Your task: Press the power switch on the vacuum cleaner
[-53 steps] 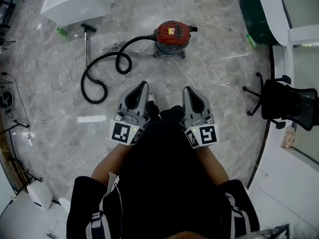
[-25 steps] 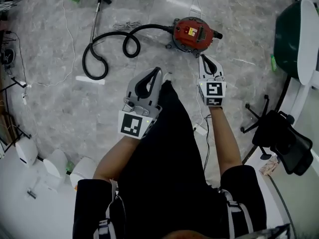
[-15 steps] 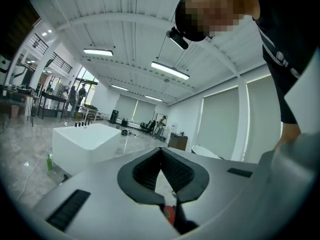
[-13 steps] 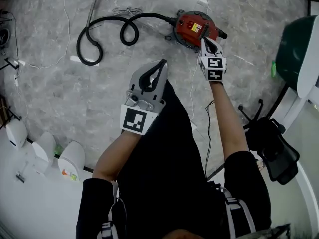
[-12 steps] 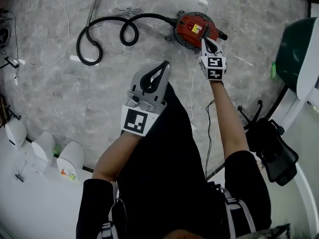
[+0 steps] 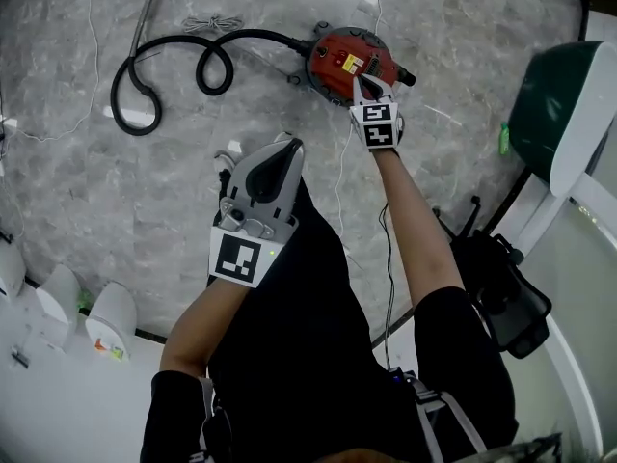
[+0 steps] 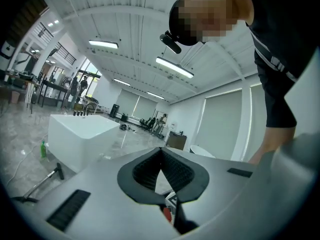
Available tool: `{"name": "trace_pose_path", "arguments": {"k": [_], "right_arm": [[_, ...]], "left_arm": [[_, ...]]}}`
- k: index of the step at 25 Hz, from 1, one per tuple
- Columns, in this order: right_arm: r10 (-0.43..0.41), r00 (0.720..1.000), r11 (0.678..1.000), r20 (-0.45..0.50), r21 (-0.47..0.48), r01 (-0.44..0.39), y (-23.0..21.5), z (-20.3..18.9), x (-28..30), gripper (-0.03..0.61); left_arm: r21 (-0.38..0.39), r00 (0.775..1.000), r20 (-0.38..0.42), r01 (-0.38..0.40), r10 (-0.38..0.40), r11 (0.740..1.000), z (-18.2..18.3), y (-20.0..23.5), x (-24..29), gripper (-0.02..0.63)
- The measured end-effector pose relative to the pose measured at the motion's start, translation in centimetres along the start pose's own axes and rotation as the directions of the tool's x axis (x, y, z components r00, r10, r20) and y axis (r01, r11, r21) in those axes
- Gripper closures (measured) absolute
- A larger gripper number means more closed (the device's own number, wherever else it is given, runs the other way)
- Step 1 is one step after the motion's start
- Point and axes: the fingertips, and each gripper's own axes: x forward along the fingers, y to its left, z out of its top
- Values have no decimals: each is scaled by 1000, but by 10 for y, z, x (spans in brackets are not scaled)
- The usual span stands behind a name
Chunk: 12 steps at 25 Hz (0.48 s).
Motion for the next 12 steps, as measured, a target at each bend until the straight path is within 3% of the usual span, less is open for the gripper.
{"name": "trace_pose_path", "arguments": {"k": [4, 12], "right_arm": [[20, 999, 999, -28, 50, -19, -1, -18, 26, 560], [28, 997, 999, -79, -26, -30, -4, -37, 71, 560]], "left_arm": [[-20, 1000, 8, 8, -8, 1000, -10, 0, 13, 600], [-40, 1000, 5, -12, 12, 999, -36, 15, 31, 600]]}}
